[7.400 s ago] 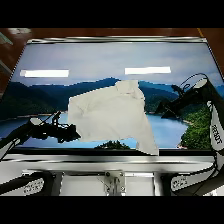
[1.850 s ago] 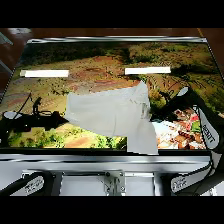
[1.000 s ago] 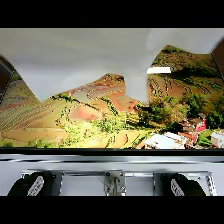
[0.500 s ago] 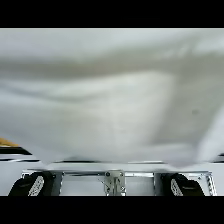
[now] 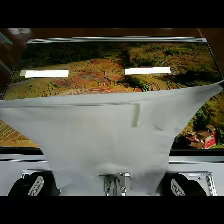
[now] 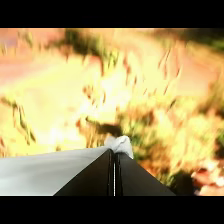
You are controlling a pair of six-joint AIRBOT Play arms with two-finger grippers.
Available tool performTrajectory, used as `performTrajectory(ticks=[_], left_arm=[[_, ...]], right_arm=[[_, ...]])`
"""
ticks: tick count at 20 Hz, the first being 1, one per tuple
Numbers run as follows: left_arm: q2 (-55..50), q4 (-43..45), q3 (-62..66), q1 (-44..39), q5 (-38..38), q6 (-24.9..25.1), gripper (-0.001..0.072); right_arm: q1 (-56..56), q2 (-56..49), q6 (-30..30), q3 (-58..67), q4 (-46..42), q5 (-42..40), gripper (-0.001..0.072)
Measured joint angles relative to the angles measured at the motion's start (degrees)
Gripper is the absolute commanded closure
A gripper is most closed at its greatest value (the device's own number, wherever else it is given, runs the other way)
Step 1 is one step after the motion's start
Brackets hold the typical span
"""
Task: Fold the shirts.
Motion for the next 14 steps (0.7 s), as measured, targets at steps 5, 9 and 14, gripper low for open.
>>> performTrajectory(ticks=[5,9,14], left_arm=[[-14.5,-2.5,-14.0,-0.2,14.1,1.8,0.0674],[-29.5,-11.0,-12.5,-1.0,29.6,5.0,0.0674],[-44.1,-16.2,-6.9,-5.2,43.8,7.4,0.0673]], right_arm=[[0.0,-13.0,0.9,-19.8,4.8,-23.5,0.0652],[0.1,-24.2,0.8,-24.2,12.8,-49.1,0.0652],[1.1,-34.1,-1.5,-25.4,19.4,-67.6,0.0652]])
